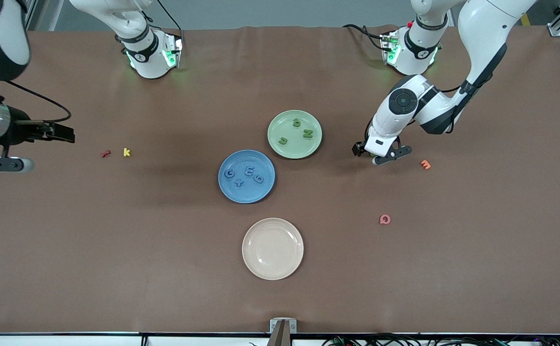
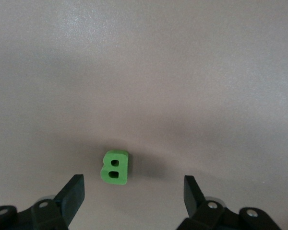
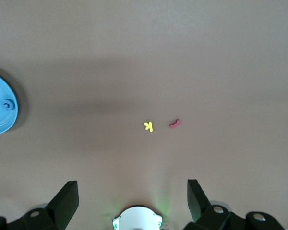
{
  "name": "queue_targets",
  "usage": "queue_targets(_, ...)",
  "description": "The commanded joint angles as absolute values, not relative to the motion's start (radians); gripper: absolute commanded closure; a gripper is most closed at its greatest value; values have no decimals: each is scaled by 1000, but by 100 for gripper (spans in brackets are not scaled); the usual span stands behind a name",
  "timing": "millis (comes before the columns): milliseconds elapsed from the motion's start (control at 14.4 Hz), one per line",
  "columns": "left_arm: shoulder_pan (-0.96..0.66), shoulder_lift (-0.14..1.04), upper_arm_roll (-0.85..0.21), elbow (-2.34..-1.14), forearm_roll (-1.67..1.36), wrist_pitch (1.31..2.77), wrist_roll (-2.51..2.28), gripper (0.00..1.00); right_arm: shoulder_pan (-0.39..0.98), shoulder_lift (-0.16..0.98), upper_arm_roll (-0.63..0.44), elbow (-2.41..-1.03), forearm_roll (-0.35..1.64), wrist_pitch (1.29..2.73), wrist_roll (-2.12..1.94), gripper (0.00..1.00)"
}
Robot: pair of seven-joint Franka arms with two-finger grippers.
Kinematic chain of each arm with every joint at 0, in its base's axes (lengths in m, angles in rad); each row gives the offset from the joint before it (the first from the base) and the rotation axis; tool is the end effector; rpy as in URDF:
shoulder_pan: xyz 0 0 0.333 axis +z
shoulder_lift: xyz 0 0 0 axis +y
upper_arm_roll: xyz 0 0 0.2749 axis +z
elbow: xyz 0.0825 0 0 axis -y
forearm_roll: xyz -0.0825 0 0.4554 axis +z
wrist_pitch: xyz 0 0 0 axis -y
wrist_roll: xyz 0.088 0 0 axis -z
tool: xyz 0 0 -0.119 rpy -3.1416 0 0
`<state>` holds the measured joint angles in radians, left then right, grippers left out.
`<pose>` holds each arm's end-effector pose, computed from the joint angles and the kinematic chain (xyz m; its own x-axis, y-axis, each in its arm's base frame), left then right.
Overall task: Sort letters by color into matching plates
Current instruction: 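Grasp the green B with the left gripper while the right gripper withdraws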
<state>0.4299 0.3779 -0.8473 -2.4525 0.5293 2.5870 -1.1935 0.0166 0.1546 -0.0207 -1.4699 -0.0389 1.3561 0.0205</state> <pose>0.4224 -0.2541 0.0813 0.9430 0.3291 -0.0498 0.3280 -0.9442 -0.0292 0.6363 -0.0071 0.5119 0.9639 -0.0333 -0.2641 -0.0215 -0.9986 0.0474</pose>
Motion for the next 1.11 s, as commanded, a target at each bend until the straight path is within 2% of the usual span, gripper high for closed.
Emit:
queue_targets(0, 445, 356, -851, -2476, 564, 2606, -1181, 8, -14, 156, -12, -1424, -17, 1307, 6, 0)
queue_targets(556, 486, 420, -850, -2464, 630, 2625, -1200, 9, -31, 170, -9, -1338, -21, 1299, 14, 0)
queue_targets(1043, 486, 456, -830, -2462, 675, 2628, -1201, 27, -49, 154, -8, -1351, 12, 1315, 8, 0)
